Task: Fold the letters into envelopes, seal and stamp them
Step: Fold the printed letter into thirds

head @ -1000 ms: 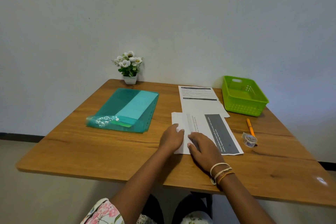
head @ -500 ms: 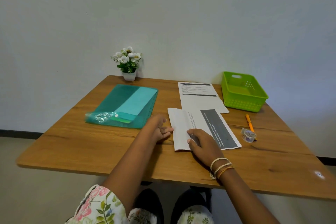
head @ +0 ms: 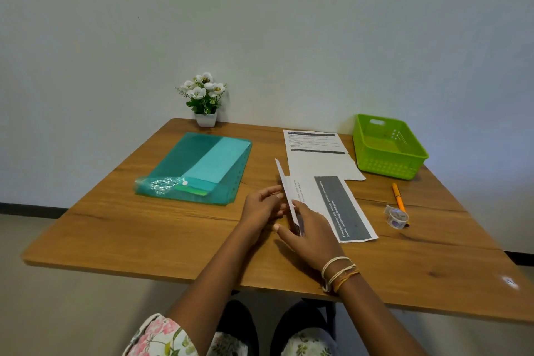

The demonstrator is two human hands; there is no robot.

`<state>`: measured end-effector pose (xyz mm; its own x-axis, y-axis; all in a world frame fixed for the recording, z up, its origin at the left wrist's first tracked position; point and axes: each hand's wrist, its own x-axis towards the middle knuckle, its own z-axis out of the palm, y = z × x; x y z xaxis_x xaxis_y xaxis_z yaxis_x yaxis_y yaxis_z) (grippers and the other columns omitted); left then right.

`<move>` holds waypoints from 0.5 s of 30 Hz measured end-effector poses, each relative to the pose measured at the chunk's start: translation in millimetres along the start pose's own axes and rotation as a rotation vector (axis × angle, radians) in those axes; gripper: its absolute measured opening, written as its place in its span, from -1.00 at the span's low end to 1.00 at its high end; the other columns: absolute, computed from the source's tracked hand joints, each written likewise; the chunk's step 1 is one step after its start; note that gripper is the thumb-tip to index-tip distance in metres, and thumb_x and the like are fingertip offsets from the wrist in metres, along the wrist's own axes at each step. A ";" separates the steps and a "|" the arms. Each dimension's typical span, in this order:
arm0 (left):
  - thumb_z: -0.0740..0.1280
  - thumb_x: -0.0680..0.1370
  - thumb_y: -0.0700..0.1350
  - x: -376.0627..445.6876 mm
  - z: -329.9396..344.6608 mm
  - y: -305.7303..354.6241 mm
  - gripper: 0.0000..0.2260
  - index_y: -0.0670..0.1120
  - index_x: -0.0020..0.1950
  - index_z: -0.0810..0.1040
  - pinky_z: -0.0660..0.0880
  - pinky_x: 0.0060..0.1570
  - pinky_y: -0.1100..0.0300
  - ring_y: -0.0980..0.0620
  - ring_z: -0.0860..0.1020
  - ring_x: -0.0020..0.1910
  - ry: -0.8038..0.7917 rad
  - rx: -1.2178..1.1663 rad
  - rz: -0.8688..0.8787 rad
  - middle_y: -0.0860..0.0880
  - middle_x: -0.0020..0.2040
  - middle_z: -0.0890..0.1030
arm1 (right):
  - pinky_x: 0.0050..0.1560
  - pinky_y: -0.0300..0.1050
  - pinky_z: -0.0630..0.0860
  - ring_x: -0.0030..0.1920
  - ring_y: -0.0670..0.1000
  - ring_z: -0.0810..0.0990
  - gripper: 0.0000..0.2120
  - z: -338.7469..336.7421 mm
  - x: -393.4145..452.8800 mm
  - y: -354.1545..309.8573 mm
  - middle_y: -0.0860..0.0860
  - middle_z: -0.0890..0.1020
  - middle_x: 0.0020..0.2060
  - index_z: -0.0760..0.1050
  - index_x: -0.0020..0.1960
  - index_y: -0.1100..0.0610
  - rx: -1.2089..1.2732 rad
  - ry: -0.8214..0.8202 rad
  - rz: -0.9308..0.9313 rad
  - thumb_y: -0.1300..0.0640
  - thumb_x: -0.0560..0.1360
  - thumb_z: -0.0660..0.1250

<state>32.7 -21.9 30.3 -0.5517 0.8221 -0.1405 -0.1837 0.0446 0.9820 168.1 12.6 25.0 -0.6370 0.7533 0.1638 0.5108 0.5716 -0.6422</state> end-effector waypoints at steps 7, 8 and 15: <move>0.29 0.59 -0.18 -9.3 6.4 -17.3 -0.68 -0.03 0.34 0.51 0.54 -0.14 0.40 0.20 0.51 0.10 0.019 0.389 0.280 0.10 0.25 0.51 | -0.07 -0.24 0.53 0.19 0.10 0.53 -0.54 -2.6 1.2 -6.1 0.12 0.49 0.29 0.32 0.37 0.03 0.322 0.262 0.224 0.19 0.51 0.33; 0.29 0.59 -0.17 -9.6 7.7 -19.6 -0.69 -0.04 0.34 0.51 0.49 -0.09 0.44 0.20 0.48 0.15 0.016 0.454 0.305 0.08 0.28 0.51 | -0.06 -0.23 0.52 0.20 0.11 0.51 -0.52 -4.4 2.4 -5.1 0.12 0.48 0.30 0.30 0.37 0.04 0.350 0.271 0.267 0.22 0.50 0.34; 0.30 0.58 -0.06 -7.3 13.0 -31.2 -0.70 0.00 0.31 0.54 0.39 0.31 0.12 0.06 0.39 0.37 0.013 0.862 0.387 0.03 0.43 0.41 | 0.30 0.02 0.43 0.39 0.15 0.39 -0.46 -9.0 6.9 1.9 0.10 0.38 0.42 0.25 0.47 0.10 0.111 0.152 0.363 0.19 0.53 0.31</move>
<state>53.1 -21.9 2.4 -0.4583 0.8615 0.2189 0.6764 0.1782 0.7147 169.8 21.8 31.6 -0.3295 0.9440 0.0152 0.6160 0.2272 -0.7543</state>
